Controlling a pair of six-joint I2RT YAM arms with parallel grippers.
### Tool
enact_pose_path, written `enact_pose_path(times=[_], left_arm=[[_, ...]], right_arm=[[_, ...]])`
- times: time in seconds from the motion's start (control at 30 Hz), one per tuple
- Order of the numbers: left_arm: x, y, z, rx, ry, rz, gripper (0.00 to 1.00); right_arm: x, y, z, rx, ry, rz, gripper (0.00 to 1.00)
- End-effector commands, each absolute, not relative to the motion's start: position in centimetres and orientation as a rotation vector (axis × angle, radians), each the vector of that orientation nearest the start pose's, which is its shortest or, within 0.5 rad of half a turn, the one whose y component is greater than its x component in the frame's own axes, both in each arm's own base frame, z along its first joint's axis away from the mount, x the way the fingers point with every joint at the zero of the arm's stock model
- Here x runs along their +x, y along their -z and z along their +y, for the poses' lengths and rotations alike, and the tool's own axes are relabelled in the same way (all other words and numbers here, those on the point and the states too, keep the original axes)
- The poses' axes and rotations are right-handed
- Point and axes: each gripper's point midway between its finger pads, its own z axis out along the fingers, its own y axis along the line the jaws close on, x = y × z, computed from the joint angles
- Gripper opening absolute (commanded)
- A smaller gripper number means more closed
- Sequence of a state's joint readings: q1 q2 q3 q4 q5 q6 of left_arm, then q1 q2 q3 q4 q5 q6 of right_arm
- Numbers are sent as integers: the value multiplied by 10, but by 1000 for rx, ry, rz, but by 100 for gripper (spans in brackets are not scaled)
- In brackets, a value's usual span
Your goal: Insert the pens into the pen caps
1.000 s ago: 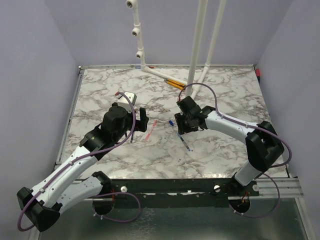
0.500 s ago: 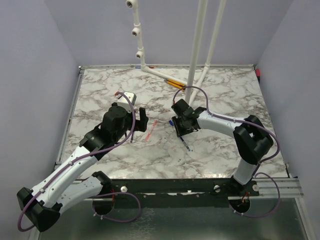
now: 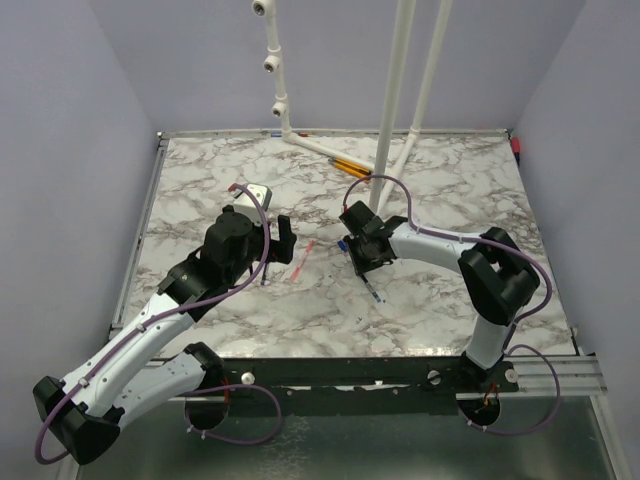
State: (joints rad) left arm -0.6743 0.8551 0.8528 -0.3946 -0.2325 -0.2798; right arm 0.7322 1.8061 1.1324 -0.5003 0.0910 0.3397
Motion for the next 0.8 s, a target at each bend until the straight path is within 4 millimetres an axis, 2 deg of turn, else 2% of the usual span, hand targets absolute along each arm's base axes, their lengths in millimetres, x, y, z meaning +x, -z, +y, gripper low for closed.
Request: enact_pose_path(times=[0.0,0.1,0.27,0.4,0.67,0.77], left_arm=[[256,-239,-163,226,386,1958,90],[256,-238,-163,226,387,1959,90],[256,-238,-163,227,387,1960,90],[257,-238,-164,229,387,1963,90],[255,-235,-167,247,406,1970,89],[251,-234,-176,282,454,1978,90]], right_arm=[[277,-3,241,-520,-94,2715,25],[274,1,239,-533,-63,2719,19],[270,6,234,-542,-19,2728,2],[270,1,236,-535,-29,2716,1],[274,-45,250,-490,-177,2613,1],[272,-66,254,-474,-253,2570,1]])
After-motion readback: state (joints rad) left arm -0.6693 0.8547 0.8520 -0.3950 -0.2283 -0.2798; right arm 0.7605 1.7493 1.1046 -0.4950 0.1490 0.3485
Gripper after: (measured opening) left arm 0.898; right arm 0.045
